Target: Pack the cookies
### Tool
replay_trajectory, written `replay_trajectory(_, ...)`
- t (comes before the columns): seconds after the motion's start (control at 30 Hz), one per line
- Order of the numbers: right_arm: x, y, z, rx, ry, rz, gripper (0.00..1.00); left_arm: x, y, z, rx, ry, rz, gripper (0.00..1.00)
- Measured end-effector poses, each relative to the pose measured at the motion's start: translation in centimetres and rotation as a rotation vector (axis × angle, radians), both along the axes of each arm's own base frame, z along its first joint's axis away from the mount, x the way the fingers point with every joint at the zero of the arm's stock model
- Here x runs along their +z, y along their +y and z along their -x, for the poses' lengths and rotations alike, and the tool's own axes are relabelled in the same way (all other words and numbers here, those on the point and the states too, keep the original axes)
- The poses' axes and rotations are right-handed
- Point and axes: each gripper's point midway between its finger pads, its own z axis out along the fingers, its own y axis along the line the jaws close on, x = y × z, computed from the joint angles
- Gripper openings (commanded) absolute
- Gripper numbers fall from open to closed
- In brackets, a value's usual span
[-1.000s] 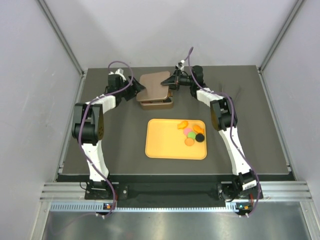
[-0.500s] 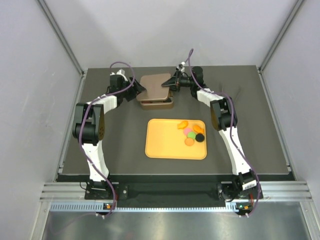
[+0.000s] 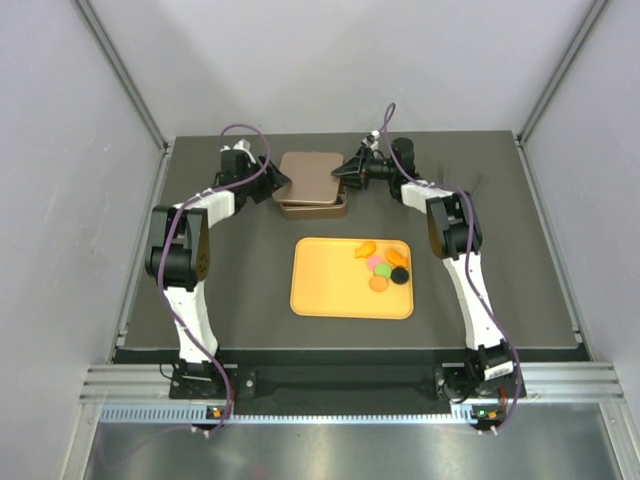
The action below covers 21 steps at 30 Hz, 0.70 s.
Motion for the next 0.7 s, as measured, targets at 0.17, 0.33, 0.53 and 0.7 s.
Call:
replay_trajectory(0.17,-0.3,-1.0,0.3,-0.016,0.015,0.008,0.34,0.0,0.0,0.0,0.004,0.008,-0.005,0.68)
replay_trajectory(0.33,-0.5,-2.4,0.5,-0.042,0.014,0.024,0.35,-0.1,0.1,0.1,0.01,0.015,-0.012,0.66)
replay_trajectory(0.53,-0.4,-4.1,0.4,-0.082,-0.009,0.053,0.36,0.0,-0.1,0.1,0.006,0.02,-0.02,0.65)
replay_trajectory(0.7,-0.2,-4.8,0.4,-0.113,-0.038,0.11,0.4,0.1,-0.5,0.2,-0.017,0.035,-0.046,0.64)
